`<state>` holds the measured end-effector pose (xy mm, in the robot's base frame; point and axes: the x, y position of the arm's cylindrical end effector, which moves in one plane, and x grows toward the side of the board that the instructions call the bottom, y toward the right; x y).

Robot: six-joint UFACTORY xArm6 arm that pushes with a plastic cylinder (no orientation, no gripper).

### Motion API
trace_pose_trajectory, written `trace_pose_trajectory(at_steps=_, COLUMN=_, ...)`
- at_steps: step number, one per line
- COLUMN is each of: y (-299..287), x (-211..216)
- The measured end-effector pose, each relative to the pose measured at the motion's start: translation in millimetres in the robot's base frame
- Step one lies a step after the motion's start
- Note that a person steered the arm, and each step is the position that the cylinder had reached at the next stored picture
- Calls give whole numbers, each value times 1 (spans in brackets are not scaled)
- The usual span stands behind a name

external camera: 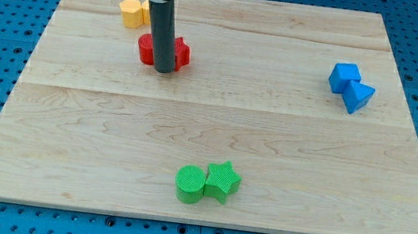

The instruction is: Move the red blocks at the bottom left side of the hexagon

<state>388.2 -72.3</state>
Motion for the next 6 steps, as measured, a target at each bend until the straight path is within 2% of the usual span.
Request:
trace_pose_trajectory(at_steps=1, y=34, x=3)
trace_pose_trajectory(at_steps=2, y=47, x=-13)
trace_pose_trajectory(at_steps=4, y=-86, x=-65)
trace_pose_trajectory(at_steps=6, y=-88, x=-88)
